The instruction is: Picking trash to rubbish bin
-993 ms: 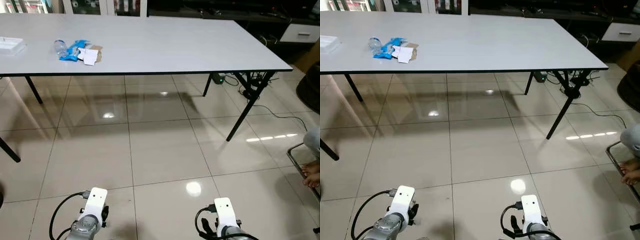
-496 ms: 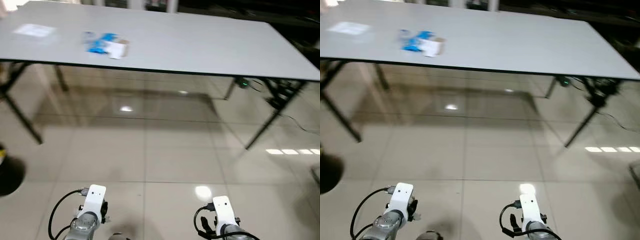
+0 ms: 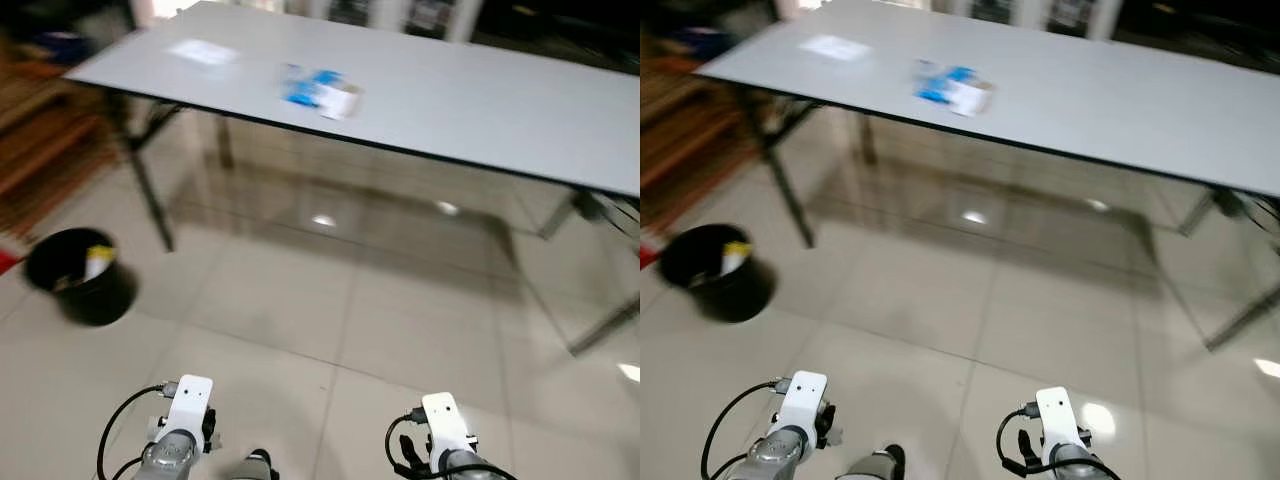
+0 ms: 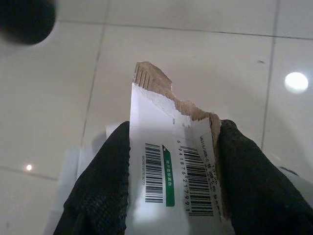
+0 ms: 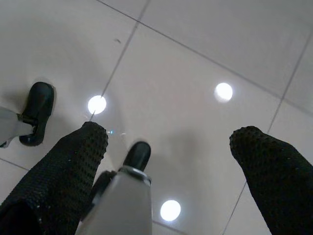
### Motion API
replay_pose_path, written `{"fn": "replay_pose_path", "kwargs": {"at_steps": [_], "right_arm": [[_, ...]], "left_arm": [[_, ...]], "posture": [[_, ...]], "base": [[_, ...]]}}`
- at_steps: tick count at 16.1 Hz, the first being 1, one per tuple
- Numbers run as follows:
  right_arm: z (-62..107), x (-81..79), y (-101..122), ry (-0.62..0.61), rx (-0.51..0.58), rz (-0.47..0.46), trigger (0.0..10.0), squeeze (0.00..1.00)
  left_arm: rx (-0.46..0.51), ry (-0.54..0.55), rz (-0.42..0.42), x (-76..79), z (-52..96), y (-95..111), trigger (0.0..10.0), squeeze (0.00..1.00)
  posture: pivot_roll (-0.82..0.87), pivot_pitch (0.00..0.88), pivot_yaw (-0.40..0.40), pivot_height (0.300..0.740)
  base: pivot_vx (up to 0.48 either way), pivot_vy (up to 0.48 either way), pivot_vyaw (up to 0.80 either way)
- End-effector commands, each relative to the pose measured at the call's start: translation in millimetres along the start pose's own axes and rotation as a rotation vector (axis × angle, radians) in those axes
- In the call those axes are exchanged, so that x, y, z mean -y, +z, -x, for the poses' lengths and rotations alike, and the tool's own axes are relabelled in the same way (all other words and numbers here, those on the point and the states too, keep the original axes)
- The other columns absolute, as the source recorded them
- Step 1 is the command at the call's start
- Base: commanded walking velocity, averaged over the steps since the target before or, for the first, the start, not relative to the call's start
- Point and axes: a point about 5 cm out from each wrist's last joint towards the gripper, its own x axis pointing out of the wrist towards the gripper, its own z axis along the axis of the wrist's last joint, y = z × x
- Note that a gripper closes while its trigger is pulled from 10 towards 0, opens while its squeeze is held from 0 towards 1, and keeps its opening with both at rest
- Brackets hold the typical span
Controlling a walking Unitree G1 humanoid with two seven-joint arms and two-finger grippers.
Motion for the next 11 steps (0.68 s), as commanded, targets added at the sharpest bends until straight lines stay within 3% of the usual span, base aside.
{"fn": "replay_pose_path", "kwargs": {"at_steps": [1, 11], "right_arm": [[0.3, 0.8, -2.3, 0.002, -0.014, -0.008, 10.0, 0.0], [0.4, -0.2, -3.3, 0.012, -0.017, -0.011, 10.0, 0.0]], "left_arm": [[-0.017, 0.009, -0.018, 1.6, 0.4, -3.3, 10.0, 0.0], [-0.007, 0.006, -0.014, 4.5, 0.5, -2.7, 10.0, 0.0]], "posture": [[0.01, 0.075, -0.08, 0.74], [0.02, 0.077, -0.082, 0.74]], "base": [[0.39, 0.0, 0.8], [0.033, 0.0, 0.8]]}}
